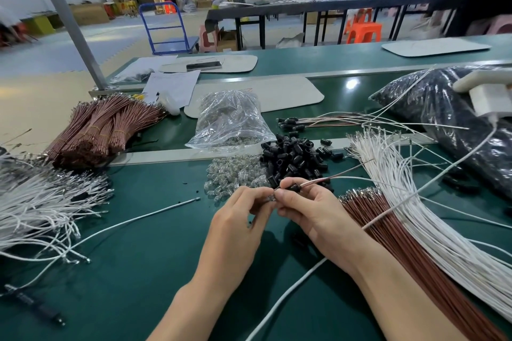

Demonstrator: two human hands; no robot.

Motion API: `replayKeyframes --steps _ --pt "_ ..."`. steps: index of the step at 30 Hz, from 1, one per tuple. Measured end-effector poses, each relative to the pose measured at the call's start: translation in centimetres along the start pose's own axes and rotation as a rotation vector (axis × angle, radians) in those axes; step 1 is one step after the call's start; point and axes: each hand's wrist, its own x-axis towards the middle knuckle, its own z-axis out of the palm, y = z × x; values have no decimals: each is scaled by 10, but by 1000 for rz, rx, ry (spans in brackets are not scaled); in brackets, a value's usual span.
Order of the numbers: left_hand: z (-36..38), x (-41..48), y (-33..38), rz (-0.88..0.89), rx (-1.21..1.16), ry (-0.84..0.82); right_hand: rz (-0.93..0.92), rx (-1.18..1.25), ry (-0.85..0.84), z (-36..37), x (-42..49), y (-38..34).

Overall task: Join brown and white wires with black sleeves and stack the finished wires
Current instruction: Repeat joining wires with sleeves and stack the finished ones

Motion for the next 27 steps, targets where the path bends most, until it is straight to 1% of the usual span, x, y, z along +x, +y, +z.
replayKeyframes --steps 11,19,27 --pt "-2 -1 -2 -6 56 -8 63 28 -24 0 -1 -3" --pt "-1 -2 -1 -9 59 -13 42 25 -27 0 -3 -2" --pt "-2 1 -5 -17 34 4 34 36 11 0 0 -1"
